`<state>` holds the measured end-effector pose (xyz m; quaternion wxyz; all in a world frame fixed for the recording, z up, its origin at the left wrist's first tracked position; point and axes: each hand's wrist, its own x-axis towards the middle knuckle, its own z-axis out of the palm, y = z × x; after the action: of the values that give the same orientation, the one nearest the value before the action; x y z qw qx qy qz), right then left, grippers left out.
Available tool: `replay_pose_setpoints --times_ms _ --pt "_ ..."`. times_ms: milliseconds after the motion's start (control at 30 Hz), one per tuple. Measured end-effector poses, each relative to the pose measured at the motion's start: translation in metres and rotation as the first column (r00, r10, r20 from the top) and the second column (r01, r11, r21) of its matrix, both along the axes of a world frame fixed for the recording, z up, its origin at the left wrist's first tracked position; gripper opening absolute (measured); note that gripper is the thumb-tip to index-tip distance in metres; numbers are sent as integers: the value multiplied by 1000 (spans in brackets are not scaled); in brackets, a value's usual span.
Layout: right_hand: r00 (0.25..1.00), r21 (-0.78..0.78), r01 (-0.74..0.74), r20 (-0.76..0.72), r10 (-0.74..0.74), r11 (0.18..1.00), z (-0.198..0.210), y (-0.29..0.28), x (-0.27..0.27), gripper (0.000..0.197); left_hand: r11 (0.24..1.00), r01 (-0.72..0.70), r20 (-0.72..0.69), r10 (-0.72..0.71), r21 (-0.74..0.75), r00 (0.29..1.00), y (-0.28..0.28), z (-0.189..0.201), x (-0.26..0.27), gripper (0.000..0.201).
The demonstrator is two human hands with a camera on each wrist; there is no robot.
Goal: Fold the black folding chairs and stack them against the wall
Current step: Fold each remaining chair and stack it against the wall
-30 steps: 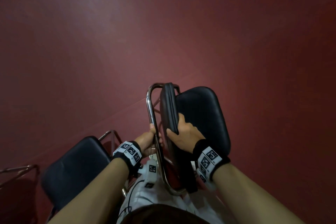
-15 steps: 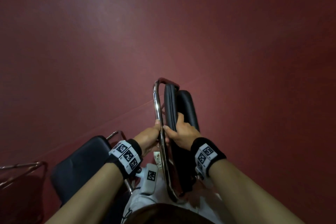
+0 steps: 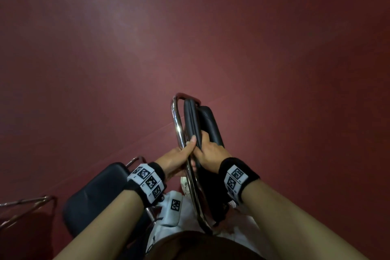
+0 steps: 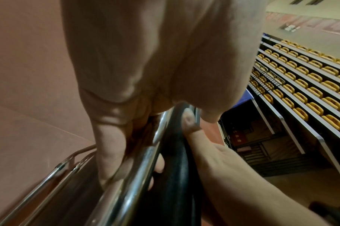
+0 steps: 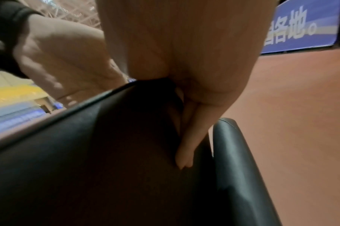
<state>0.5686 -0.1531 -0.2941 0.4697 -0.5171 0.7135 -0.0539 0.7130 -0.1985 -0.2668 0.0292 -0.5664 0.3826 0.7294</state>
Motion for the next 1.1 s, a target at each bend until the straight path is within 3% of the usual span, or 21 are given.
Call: replay_pose_setpoints --times_ms 100,267,333,467,567,633,800,967,1100 --pt "996 25 48 69 -50 999 1 12 -12 71 999 -29 -25 29 -14 999 5 -1 -12 57" --pt "984 98 127 111 -138 987 11 40 -20 72 999 -37 23 37 4 999 12 -14 -28 59" --pt "983 127 143 99 -156 982 8 48 -24 83 1000 2 50 -1 -26 999 13 -19 -33 56" --pt "994 203 102 27 -109 974 5 63 -24 129 992 65 94 -55 -106 994 15 -15 -40 48" --pt "989 131 93 -124 -76 987 14 72 -4 141 958 190 167 -156 -213 973 12 -14 -34 39" --pt "971 49 122 -212 -109 991 19 74 17 140 948 226 190 -185 -226 964 9 -12 -26 38" --pt "935 -4 306 -189 -301 952 16 62 55 140 935 271 237 -217 -230 947 0 -13 -6 48" --pt "931 -28 285 -229 -283 958 16 57 68 138 935 284 246 -229 -214 942 -9 -13 8 53" --pt "931 -11 276 -247 -270 961 16 60 70 135 974 188 132 -172 -124 976 -8 -12 12 52"
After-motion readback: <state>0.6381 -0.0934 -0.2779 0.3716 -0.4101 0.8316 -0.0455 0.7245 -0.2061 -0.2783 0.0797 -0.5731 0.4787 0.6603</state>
